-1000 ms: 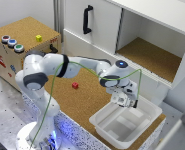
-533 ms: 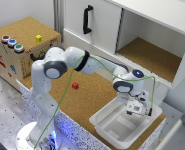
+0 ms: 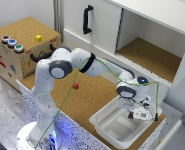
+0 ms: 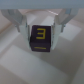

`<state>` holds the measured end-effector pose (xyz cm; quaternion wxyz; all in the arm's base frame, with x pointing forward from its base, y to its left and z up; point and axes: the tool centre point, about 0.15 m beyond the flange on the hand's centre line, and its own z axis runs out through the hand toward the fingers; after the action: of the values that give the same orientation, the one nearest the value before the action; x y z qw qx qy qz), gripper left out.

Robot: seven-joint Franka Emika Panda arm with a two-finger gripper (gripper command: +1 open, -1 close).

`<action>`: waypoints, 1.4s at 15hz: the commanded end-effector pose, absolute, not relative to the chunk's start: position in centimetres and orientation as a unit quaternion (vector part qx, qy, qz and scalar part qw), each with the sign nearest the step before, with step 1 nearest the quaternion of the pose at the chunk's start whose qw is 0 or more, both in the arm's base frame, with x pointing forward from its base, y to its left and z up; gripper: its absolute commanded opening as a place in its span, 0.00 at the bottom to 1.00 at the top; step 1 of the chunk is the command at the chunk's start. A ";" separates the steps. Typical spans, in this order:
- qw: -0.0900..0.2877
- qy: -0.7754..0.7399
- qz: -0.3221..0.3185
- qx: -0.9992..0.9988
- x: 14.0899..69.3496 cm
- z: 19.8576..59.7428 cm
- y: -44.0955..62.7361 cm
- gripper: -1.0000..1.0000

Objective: Move to the white box and store the purple object

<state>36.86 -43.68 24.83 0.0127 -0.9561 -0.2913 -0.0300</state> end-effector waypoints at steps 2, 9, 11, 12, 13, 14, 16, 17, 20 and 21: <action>0.036 -0.278 -0.014 -0.960 38.9 26.5 -44.0 1.00; 0.037 -0.243 -0.060 -0.967 37.0 33.7 -40.6 1.00; 0.035 -0.235 -0.059 -0.969 36.6 34.9 -38.3 1.00; 0.037 -0.231 -0.058 -0.971 36.3 35.5 -36.8 1.00; 0.047 -0.232 -0.063 -0.970 35.8 35.8 -35.5 1.00; 0.050 -0.235 -0.061 -0.969 35.6 35.8 -34.5 1.00; 0.058 -0.254 -0.058 -0.964 34.9 35.6 -32.5 1.00; 0.058 -0.263 -0.060 -0.961 34.6 35.5 -32.0 1.00; 0.079 -0.308 -0.070 -0.946 34.1 34.4 -30.9 1.00; 0.082 -0.321 -0.073 -0.941 33.9 34.2 -30.4 1.00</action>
<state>35.57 -33.76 35.46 0.0997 -0.9546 -0.2740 -0.0608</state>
